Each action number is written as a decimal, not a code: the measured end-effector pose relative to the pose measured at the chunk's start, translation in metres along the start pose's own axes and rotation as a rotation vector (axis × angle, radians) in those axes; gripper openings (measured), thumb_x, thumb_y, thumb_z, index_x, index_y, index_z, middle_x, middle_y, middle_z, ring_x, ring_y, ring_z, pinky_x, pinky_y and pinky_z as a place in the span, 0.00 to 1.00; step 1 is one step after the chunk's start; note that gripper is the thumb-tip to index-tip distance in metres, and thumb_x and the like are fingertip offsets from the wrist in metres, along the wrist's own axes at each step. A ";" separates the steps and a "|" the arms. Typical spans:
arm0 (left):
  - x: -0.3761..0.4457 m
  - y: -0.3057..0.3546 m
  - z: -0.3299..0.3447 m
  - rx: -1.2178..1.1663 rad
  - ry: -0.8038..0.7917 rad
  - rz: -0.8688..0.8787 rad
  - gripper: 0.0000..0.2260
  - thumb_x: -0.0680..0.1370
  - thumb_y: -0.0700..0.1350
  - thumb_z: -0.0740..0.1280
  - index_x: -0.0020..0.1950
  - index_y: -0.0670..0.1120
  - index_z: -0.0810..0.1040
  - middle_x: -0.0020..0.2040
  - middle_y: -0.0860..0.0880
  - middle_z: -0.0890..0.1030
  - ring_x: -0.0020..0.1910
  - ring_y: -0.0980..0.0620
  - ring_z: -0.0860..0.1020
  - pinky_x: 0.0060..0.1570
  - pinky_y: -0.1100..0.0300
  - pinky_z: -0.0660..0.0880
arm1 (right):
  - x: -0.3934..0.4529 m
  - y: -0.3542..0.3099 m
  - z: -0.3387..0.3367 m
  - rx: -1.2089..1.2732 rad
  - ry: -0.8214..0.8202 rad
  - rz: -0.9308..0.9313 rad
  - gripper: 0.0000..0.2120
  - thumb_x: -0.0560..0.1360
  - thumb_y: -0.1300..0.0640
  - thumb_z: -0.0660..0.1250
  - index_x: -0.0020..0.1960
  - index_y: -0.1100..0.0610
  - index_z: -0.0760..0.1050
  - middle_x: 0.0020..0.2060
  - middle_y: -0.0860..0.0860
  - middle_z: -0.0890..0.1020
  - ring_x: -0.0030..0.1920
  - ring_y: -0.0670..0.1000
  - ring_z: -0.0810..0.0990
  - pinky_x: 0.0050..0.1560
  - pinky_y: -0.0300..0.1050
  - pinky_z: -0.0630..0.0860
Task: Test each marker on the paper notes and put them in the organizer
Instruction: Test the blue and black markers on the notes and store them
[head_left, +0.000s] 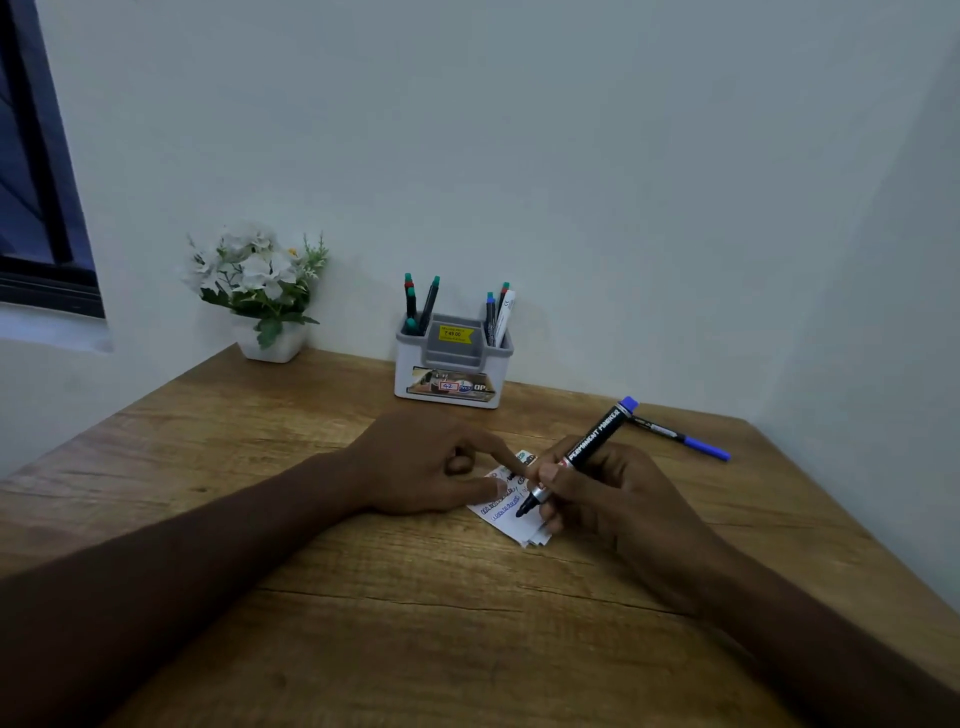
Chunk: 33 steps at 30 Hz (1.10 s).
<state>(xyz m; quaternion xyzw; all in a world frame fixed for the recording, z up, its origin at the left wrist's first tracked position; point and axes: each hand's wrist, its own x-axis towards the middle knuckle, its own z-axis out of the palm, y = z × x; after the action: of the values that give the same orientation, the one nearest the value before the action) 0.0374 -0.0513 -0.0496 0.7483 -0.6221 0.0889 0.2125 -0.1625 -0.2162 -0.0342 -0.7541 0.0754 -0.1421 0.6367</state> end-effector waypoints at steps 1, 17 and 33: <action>0.000 -0.001 0.001 -0.005 0.001 -0.005 0.14 0.78 0.70 0.63 0.64 0.77 0.73 0.36 0.59 0.77 0.38 0.57 0.77 0.31 0.63 0.65 | 0.000 0.000 0.001 -0.032 -0.001 -0.015 0.06 0.77 0.52 0.78 0.49 0.55 0.88 0.44 0.59 0.88 0.42 0.53 0.86 0.48 0.46 0.84; 0.004 -0.002 0.004 -0.007 0.015 0.023 0.15 0.78 0.71 0.63 0.65 0.76 0.74 0.34 0.57 0.76 0.38 0.57 0.77 0.31 0.64 0.63 | -0.002 0.004 0.001 -0.452 0.090 -0.133 0.19 0.74 0.54 0.80 0.45 0.27 0.83 0.43 0.31 0.88 0.47 0.33 0.86 0.41 0.25 0.78; 0.001 -0.001 0.002 -0.005 0.002 0.014 0.15 0.78 0.69 0.64 0.66 0.74 0.75 0.35 0.56 0.76 0.39 0.58 0.77 0.32 0.64 0.65 | 0.001 0.007 -0.002 -0.490 0.083 -0.094 0.05 0.75 0.53 0.79 0.48 0.43 0.87 0.46 0.42 0.90 0.49 0.44 0.88 0.52 0.45 0.87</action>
<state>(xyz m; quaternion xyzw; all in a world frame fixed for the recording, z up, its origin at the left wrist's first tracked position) 0.0386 -0.0524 -0.0512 0.7431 -0.6275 0.0894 0.2144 -0.1617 -0.2196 -0.0410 -0.8822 0.0984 -0.1801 0.4238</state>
